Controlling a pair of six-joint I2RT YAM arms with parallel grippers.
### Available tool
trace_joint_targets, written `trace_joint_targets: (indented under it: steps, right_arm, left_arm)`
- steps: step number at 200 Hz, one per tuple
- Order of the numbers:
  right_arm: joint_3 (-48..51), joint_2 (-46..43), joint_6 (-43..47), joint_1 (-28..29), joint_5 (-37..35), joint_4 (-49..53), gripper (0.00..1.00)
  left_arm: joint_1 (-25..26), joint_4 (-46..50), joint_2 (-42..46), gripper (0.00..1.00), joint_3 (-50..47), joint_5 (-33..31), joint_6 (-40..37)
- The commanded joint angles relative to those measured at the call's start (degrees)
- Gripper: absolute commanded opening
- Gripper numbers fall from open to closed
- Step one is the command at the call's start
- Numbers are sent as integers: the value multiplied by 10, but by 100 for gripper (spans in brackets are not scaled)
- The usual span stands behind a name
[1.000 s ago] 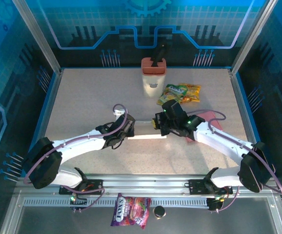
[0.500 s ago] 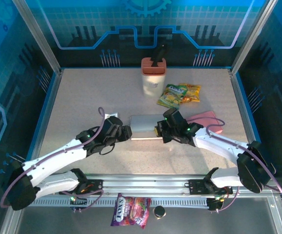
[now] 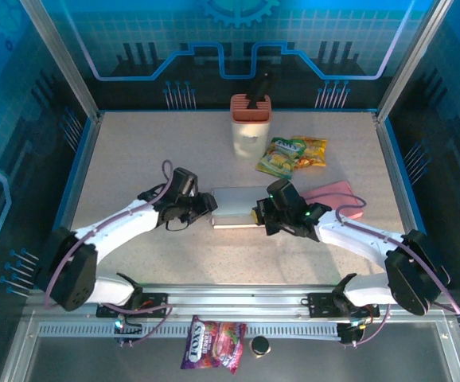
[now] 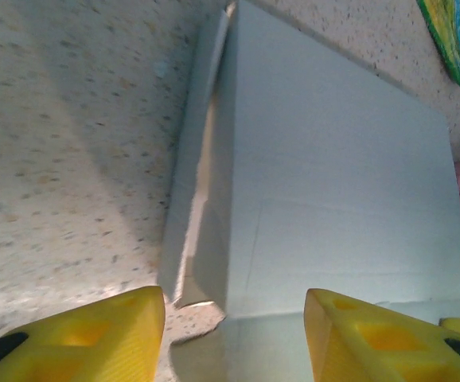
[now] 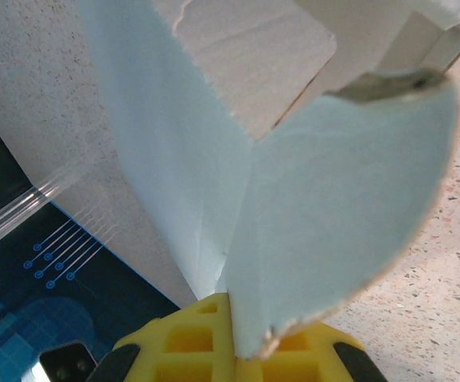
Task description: Fold the paper box
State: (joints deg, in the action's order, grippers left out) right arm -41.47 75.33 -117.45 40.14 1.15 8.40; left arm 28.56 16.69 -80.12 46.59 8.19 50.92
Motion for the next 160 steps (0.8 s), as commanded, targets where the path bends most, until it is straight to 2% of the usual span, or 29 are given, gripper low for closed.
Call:
trace_joint_targets:
  steps: [1, 31, 78, 103, 124, 142, 160]
  right_arm:
    - [11, -10, 0, 4, 5, 5, 0]
    - [14, -9, -1, 3, 8, 2, 0]
    - [13, -2, 3, 0, 23, -2, 0]
    - [4, -8, 47, -17, 49, 21, 24]
    - [-33, -36, 163, -53, 71, 93, 44]
    - [-83, -63, 296, -95, 108, 196, 55]
    - [-134, -89, 415, -130, 121, 335, 60]
  left_arm:
    - [-5, -46, -26, 49, 17, 50, -9]
    - [-7, -55, -58, 41, 20, 56, -24]
    - [-7, -59, -54, 27, -4, 45, -33]
    - [-7, -48, -54, 24, -6, 35, -42]
    - [-7, -49, -61, 21, -6, 36, -48]
    - [-7, -48, -65, 21, -5, 33, -52]
    - [-7, -43, -67, 21, 0, 30, -57]
